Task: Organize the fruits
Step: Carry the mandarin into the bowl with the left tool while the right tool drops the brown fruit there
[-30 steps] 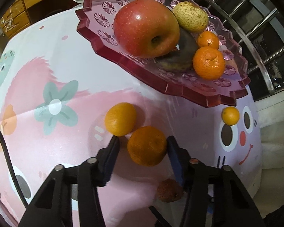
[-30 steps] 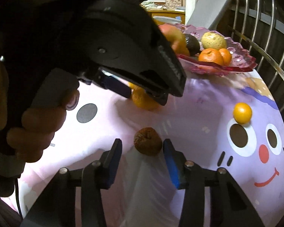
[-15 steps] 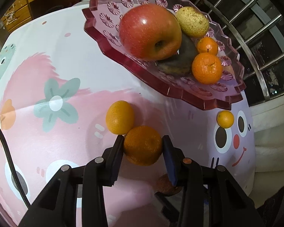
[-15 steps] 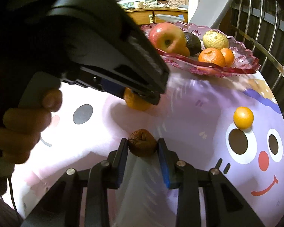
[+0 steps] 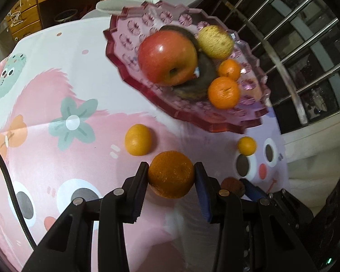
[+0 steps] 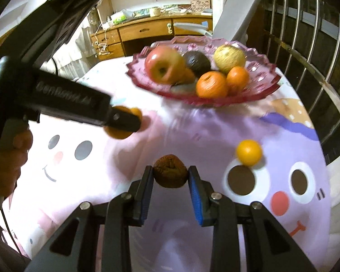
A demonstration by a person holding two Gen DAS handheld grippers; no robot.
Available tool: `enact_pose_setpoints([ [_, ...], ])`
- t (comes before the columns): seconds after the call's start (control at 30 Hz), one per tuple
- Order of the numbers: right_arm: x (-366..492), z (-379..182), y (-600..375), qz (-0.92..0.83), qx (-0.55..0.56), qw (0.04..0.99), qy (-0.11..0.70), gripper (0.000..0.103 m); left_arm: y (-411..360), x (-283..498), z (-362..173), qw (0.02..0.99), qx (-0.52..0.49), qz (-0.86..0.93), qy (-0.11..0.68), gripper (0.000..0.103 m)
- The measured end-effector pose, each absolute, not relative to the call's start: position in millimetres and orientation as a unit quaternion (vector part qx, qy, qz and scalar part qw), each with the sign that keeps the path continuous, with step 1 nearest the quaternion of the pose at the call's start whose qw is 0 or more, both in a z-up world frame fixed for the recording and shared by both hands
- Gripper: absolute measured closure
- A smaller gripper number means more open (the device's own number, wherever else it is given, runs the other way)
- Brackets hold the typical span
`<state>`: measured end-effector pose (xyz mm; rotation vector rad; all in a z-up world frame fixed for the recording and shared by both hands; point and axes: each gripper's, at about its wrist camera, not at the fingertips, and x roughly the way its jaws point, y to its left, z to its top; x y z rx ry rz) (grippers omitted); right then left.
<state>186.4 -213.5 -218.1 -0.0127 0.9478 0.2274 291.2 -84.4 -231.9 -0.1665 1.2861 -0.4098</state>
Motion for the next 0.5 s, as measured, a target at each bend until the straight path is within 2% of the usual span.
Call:
enact_pose_setpoints([
  [0.5,216.0,-167.6,-256.8,0.115,0.003,0.906,0.406,0.072,-98.0,281.2,-190.3,0.818,-0.146,-0.259,0.492,0.064],
])
